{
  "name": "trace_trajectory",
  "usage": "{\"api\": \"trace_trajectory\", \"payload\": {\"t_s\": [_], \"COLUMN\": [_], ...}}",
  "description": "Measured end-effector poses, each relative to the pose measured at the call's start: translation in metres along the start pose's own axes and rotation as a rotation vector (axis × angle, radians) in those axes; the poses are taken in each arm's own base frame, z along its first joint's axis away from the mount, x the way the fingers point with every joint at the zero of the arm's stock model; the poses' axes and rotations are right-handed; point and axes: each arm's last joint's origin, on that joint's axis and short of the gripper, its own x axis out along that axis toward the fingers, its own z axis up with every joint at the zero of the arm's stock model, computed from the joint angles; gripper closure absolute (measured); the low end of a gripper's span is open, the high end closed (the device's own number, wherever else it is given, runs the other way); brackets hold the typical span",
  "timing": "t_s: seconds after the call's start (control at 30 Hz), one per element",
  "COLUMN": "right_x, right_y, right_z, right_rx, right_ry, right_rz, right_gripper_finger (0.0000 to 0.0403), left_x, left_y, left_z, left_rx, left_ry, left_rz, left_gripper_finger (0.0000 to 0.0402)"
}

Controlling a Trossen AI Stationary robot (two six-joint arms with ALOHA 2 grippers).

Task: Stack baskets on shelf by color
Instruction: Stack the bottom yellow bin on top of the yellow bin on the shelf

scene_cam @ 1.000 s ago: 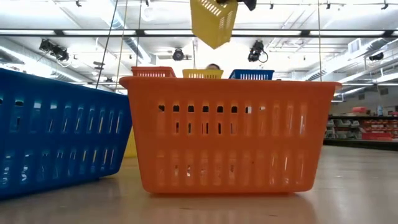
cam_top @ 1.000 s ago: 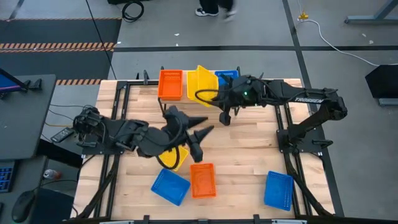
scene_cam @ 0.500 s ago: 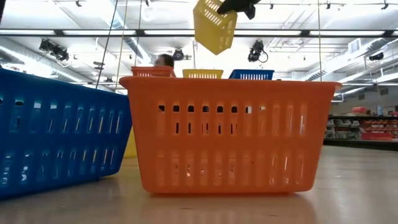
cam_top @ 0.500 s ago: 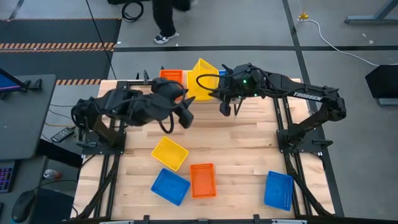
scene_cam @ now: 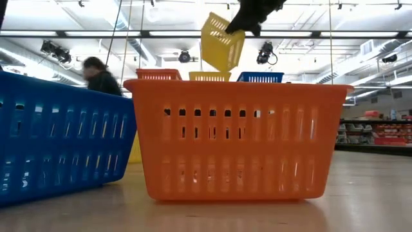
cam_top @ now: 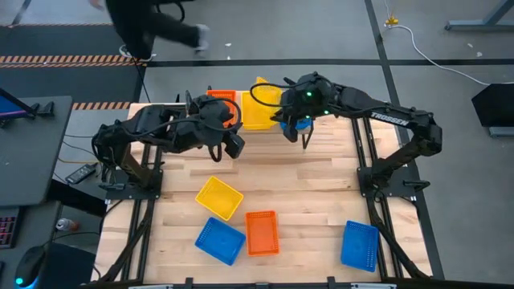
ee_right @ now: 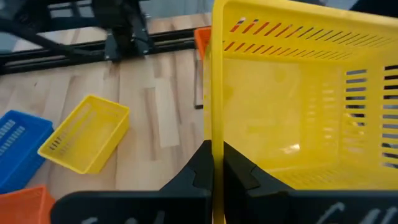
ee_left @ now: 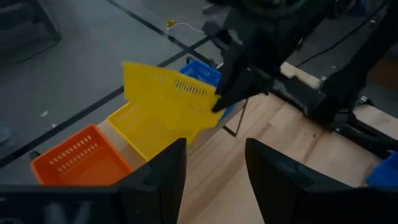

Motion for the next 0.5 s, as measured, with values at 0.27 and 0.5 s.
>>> {"api": "trace_trajectory", "payload": {"t_s": [0.27, 0.5], "right_x": [0.019, 0.018], "right_y": [-0.007, -0.02], "right_z": [-0.004, -0.005], "right_rx": [-0.04, -0.085], "right_ry": [0.032, 0.028], "right_rz": [0.011, -0.005], "right_gripper_finger": [0.0389, 0.0389], "left_x": [-0.003, -0.004], "left_y": [0.002, 0.005], "left_z": [-0.001, -0.002], "left_rx": [-0.003, -0.042], "left_ry": [0.048, 0.049], "left_rz": [-0.059, -0.035], "left_gripper_finger": [0.023, 0.023]}}
